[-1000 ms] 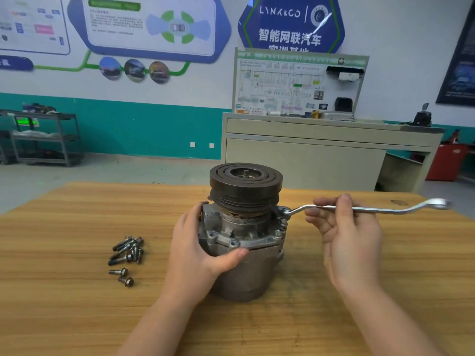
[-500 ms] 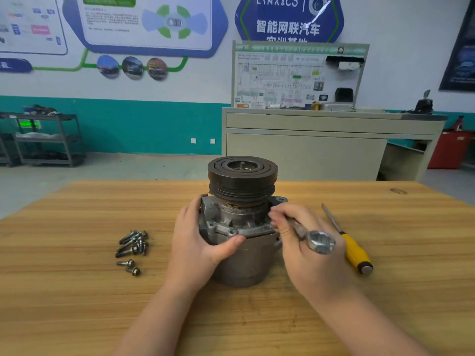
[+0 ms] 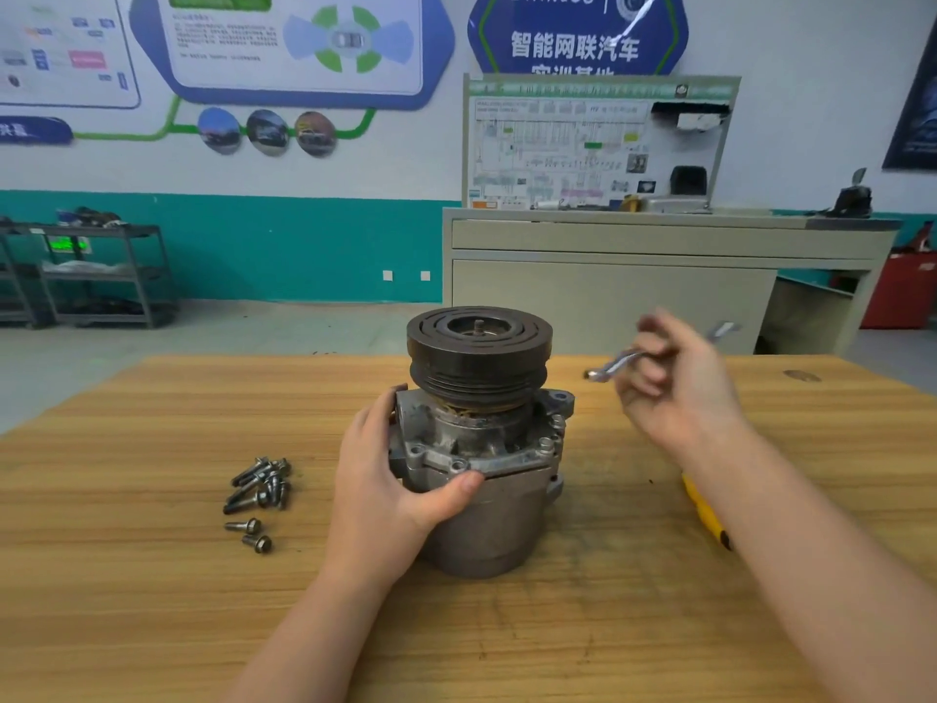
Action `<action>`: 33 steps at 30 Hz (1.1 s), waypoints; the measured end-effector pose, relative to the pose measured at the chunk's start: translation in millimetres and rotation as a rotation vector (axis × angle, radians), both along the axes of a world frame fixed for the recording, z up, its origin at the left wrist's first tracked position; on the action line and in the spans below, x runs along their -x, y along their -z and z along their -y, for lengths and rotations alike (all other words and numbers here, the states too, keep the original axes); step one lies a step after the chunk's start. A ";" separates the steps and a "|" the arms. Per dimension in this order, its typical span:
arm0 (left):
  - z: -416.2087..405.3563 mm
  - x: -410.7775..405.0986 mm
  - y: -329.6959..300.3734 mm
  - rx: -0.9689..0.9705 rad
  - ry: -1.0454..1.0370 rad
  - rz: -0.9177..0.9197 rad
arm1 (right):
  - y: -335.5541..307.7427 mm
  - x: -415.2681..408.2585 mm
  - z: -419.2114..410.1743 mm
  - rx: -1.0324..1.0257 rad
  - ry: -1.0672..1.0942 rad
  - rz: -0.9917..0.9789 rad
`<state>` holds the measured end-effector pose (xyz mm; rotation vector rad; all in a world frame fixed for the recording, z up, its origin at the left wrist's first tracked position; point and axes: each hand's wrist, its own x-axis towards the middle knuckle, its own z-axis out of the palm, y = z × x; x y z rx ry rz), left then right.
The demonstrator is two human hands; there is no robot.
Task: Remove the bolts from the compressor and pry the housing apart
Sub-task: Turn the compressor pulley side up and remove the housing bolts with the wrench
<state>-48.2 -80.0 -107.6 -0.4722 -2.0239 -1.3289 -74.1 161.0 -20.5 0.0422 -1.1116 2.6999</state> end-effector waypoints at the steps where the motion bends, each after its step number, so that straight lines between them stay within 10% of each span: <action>1: 0.3 0.8 0.8 -0.001 -0.002 -0.001 | -2.7 -4.0 -6.4 -0.121 0.038 -0.027; 7: 1.4 2.5 -1.3 -0.026 0.040 -0.005 | 19.9 -27.4 7.6 -1.238 0.109 -0.071; 33: -0.7 -5.8 -8.3 -0.031 0.066 0.019 | 39.7 -34.9 23.4 -1.014 0.208 -0.252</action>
